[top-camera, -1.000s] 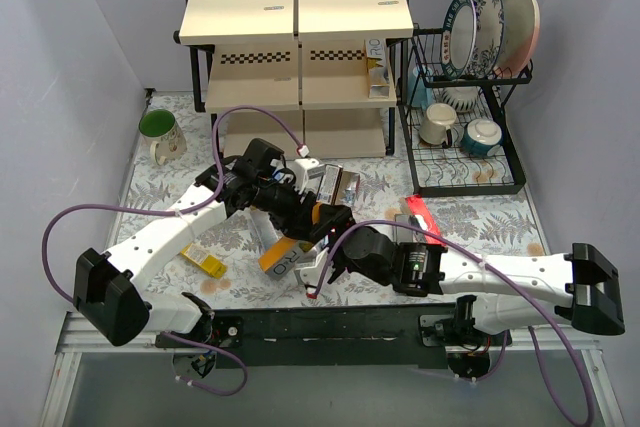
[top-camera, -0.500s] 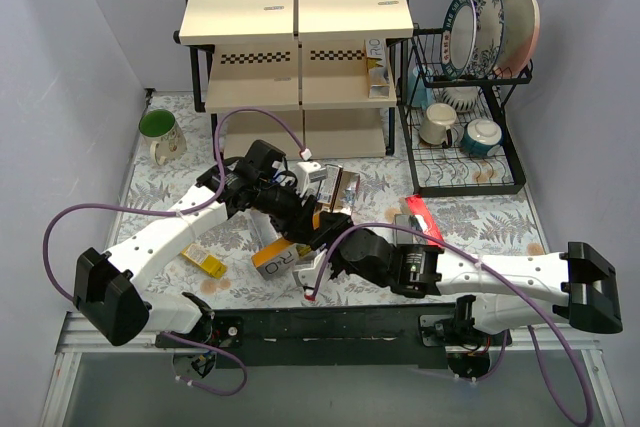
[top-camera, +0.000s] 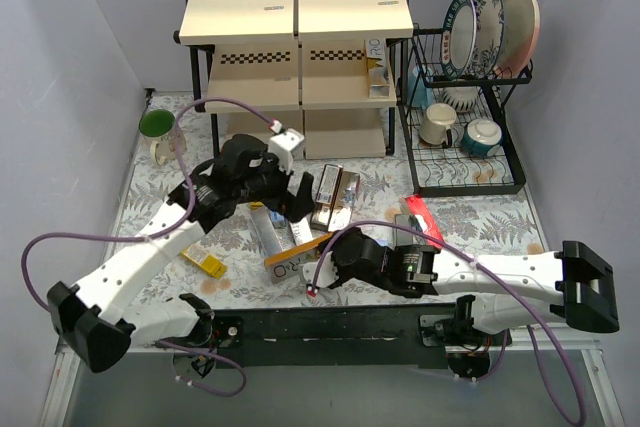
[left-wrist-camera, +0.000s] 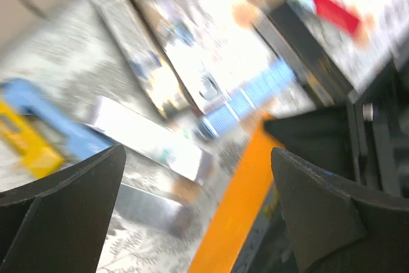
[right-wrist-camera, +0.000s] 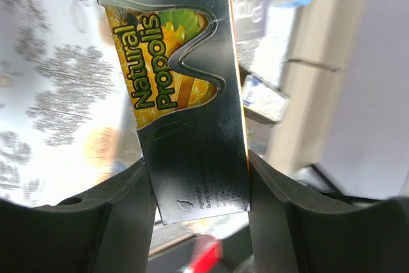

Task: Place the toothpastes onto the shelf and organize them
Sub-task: Pick up the toothpaste from the center of the board.

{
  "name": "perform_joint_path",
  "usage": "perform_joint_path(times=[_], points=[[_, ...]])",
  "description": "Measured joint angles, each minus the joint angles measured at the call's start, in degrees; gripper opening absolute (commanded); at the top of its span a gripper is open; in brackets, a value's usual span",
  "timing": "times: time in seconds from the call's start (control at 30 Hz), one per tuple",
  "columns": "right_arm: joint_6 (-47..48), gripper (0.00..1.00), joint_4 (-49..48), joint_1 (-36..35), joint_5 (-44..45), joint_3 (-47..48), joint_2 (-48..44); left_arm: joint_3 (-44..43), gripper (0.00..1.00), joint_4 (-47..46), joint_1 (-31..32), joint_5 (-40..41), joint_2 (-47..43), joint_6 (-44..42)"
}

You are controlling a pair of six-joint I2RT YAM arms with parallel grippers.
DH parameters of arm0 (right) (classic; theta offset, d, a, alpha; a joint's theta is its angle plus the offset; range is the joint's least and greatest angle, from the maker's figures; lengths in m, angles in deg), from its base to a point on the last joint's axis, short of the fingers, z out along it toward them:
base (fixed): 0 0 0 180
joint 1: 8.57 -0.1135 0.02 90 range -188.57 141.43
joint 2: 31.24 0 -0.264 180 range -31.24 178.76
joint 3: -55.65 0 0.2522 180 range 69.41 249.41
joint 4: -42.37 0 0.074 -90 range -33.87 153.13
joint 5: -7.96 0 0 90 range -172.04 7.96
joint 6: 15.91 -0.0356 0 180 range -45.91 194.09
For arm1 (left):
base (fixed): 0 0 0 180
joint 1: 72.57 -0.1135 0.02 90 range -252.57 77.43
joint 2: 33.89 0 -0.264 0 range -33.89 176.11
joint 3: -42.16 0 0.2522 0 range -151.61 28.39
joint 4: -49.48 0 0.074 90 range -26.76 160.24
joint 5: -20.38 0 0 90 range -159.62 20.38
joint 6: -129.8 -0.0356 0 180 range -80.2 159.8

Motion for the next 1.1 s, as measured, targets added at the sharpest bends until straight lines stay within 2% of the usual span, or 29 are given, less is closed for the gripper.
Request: perform_joint_path(times=[0.23,0.33,0.43,0.57,0.67,0.93,1.1], points=[[-15.89,0.01,2.19,3.08,-1.36,2.49,3.96,4.26,0.98,-11.41,-0.42,28.22,-13.33,14.25],[-23.58,0.01,2.23,4.57,-1.57,4.81,4.94,8.59,0.98,-13.57,-0.42,36.52,-19.87,22.29],[-30.91,0.01,2.05,6.14,-2.49,7.54,5.25,14.12,0.98,-15.28,-0.42,41.31,-26.8,28.87],[-40.72,0.01,1.29,7.93,-3.78,11.3,5.55,19.65,0.98,-17.57,-0.42,43.04,-34.34,34.42],[-47.19,0.01,0.31,8.92,-4.26,12.44,5.55,22.23,0.98,-20.06,-0.42,41.79,-36.79,37.46],[-59.71,0.01,0.72,10.75,-5.53,14.58,6.43,30.47,0.98,-28.85,-0.42,30.97,-36.85,41.46],[-64.41,0.01,0.83,11.1,-6.82,14.69,6.49,34.27,0.98,-34.69,-0.42,27.54,-35.69,43.39]])
